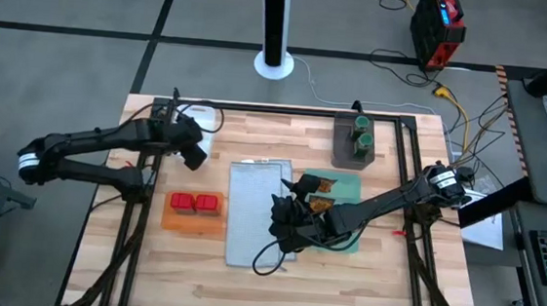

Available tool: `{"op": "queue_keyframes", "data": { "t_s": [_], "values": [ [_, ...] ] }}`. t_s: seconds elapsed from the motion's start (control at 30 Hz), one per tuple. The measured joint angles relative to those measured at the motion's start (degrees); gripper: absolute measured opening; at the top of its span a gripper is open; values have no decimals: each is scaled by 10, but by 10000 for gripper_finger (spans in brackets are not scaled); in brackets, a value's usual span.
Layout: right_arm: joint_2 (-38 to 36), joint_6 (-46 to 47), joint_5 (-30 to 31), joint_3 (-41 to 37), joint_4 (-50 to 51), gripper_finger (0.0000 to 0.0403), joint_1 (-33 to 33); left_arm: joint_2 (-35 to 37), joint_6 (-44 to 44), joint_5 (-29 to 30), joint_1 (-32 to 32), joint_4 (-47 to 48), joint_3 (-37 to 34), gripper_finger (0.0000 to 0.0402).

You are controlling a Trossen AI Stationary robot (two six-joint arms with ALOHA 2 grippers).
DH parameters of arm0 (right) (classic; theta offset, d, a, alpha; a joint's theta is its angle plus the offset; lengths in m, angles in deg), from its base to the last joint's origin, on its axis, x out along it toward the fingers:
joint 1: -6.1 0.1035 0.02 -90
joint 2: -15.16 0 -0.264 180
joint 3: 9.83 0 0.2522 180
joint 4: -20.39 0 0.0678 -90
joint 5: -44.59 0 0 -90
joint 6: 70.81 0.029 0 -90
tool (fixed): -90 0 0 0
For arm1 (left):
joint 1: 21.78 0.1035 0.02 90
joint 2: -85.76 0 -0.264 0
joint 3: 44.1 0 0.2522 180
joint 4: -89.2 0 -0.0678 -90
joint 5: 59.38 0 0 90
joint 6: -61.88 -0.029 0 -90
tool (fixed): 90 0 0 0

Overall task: Sort spices by type
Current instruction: Put the brown seasoning bottle into the white bin

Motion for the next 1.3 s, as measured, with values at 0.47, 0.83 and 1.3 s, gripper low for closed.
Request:
{"op": "queue_keyframes", "data": {
  "t_s": [0.47, 0.83, 1.3],
  "values": [
    [0, 0, 0, -1, 0, 236, 0, -98, -18, 4, 45, -66, -7, 157],
    [0, 1, 0, -1, 0, 233, 0, -121, -54, -56, 91, -142, -47, 157],
    [0, 5, -1, -2, -2, 227, 0, -130, -54, -82, 102, -158, -66, 157]
  ]
}}
